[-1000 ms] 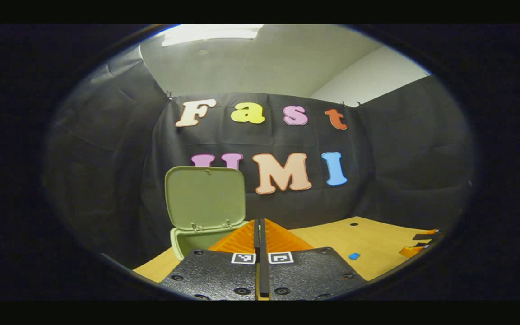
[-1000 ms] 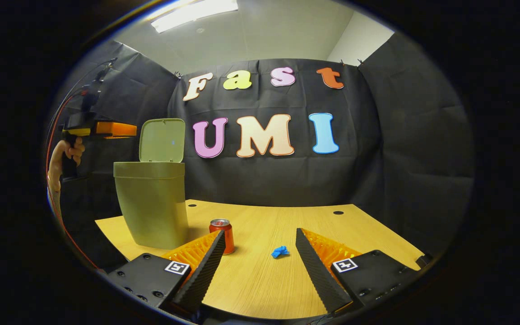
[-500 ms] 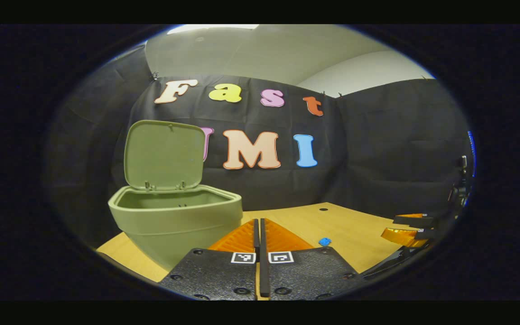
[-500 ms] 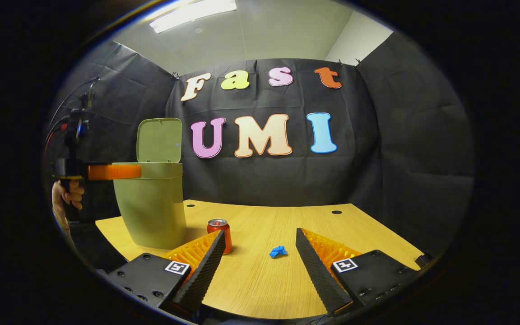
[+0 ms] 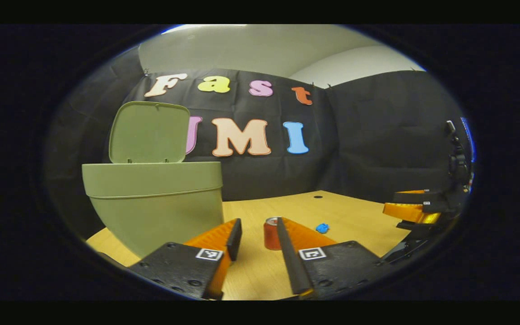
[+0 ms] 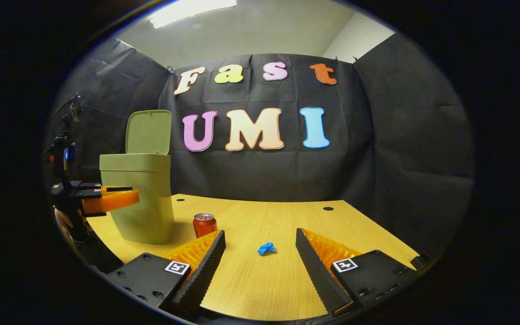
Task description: Press the lid of the desktop garbage bin to open it, pick up the crumpled paper on the desktop and throw it into the bin, then pick up the pop can on the desktop and drop it into the bin, and finally close the garbage bin lid.
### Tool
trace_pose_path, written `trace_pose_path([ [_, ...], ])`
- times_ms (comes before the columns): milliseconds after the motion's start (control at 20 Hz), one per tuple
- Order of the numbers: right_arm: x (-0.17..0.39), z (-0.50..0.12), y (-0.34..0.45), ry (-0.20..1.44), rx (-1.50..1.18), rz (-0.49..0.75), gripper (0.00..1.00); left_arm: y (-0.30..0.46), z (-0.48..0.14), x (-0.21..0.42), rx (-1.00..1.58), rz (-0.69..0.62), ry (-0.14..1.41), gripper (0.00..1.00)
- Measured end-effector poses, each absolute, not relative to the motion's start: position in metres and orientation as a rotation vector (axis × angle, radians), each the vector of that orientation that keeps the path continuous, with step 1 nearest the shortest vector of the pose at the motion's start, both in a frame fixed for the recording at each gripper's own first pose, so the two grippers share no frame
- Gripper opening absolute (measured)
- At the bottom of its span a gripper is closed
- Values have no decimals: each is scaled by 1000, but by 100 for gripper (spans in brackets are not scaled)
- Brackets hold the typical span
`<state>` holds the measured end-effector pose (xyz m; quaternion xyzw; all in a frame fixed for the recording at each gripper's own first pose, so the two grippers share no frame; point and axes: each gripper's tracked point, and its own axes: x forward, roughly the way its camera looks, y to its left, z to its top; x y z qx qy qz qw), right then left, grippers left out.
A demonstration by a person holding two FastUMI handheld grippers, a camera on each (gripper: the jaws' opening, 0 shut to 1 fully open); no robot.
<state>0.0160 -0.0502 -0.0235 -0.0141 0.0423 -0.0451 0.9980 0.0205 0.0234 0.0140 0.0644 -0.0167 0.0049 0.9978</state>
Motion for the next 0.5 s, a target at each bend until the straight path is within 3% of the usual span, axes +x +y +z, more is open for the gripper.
trace_pose_path([
  [50,19,-26,-57,96,-30,-97,99,20,13,21,128,-1,-33,67],
  [150,28,-28,-62,127,-32,-100,99,13,10,22,122,-17,-40,87],
  [250,38,-29,-65,155,-33,-88,99,11,8,24,115,-27,-40,97],
  [500,80,-45,-68,270,-72,-42,99,20,1,25,93,-20,-35,100],
])
